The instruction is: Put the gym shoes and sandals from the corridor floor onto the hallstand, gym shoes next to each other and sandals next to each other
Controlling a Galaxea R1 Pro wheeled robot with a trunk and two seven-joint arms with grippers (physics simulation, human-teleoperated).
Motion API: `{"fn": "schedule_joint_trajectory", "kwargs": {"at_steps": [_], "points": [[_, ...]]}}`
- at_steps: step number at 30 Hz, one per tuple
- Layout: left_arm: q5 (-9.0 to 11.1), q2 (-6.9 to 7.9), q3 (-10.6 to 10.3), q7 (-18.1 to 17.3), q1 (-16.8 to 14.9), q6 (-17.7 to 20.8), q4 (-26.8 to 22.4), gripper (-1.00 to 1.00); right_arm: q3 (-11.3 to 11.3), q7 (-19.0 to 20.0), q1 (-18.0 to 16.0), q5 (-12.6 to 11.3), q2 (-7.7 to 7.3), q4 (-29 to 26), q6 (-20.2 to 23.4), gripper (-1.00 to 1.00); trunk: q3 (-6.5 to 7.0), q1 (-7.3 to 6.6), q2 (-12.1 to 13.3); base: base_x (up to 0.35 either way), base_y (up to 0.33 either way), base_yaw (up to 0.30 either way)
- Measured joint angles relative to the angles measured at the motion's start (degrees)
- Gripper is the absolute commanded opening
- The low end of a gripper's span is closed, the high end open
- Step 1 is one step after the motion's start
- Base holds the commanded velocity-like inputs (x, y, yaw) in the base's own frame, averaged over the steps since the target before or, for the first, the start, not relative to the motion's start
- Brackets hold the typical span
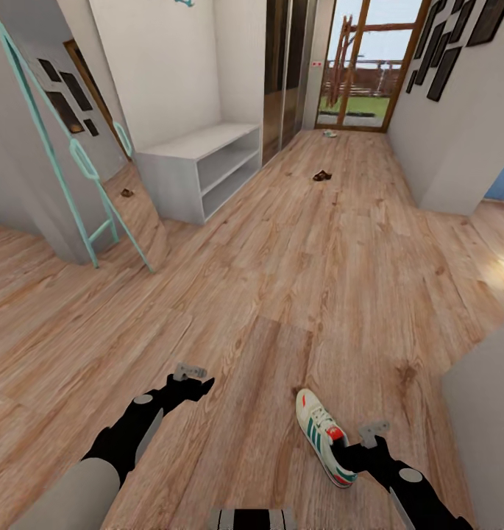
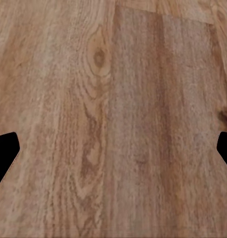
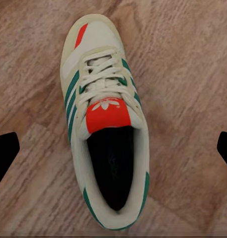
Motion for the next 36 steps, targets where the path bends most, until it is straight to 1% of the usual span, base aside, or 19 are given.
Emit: {"fn": "schedule_joint_trajectory", "kwargs": {"at_steps": [3,4,6,7,10,11,15,20,31,34,36], "points": [[0.10,-0.08,0.01,0.00,-0.08,2.30,-4.36,1.00,0.00,0.00,0.00,-0.02,0.00,0.01,0.00,1.00,-0.84,0.08,-0.04,0.000,0.000,0.000],[0.17,-0.11,0.01,0.00,-0.10,4.51,-7.10,1.00,0.00,0.00,0.00,-0.04,0.00,-0.01,0.00,1.00,-1.09,0.10,-0.06,0.000,0.000,0.000],[0.19,-0.13,0.00,-0.02,-0.10,7.20,-10.28,1.00,0.00,0.00,0.00,-0.05,0.00,-0.01,0.02,1.00,-1.58,0.15,-0.08,0.000,0.000,0.000],[0.27,-0.15,-0.03,-0.05,-0.07,9.77,-13.42,1.00,0.00,0.00,0.00,-0.06,0.00,0.01,0.02,1.00,-1.81,0.18,-0.10,0.000,0.000,0.000],[0.33,-0.11,-0.07,-0.21,0.02,13.22,-18.15,1.00,0.00,0.00,0.00,-0.06,0.00,-0.01,0.01,1.00,-2.50,0.26,-0.14,0.000,0.000,0.000],[0.38,-0.10,-0.08,-0.53,0.06,14.85,-20.72,1.00,0.00,0.00,0.00,-0.06,0.00,-0.02,0.04,1.00,-2.72,0.28,-0.15,0.000,0.000,0.000],[0.38,-0.08,-0.10,-1.95,0.11,17.01,-24.92,1.00,-0.03,0.00,0.00,-0.06,0.00,-0.02,0.04,1.00,-3.62,0.38,-0.20,0.000,0.000,0.000],[0.25,-0.05,-0.11,-3.12,0.55,17.79,-26.56,1.00,-0.07,-0.02,0.00,-0.08,0.00,-0.03,-0.03,1.00,-4.85,0.52,-0.27,0.000,0.000,0.000],[0.09,0.01,-0.20,-3.62,0.85,17.88,-26.94,1.00,-0.14,-0.18,0.00,-0.08,-0.03,-0.18,-0.08,1.00,-8.17,0.80,-0.42,0.000,0.000,0.000],[0.08,0.01,-0.20,-3.62,0.85,17.84,-27.00,1.00,-0.72,-0.25,0.00,-0.08,-0.04,-0.57,-0.08,1.00,-9.11,0.88,-0.46,0.000,0.000,0.000],[0.06,0.01,-0.20,-3.62,0.85,17.82,-27.03,1.00,-1.49,-0.33,-0.02,-0.08,-0.05,-0.88,-0.04,1.00,-9.29,0.87,-0.46,0.000,0.000,0.000]]}}
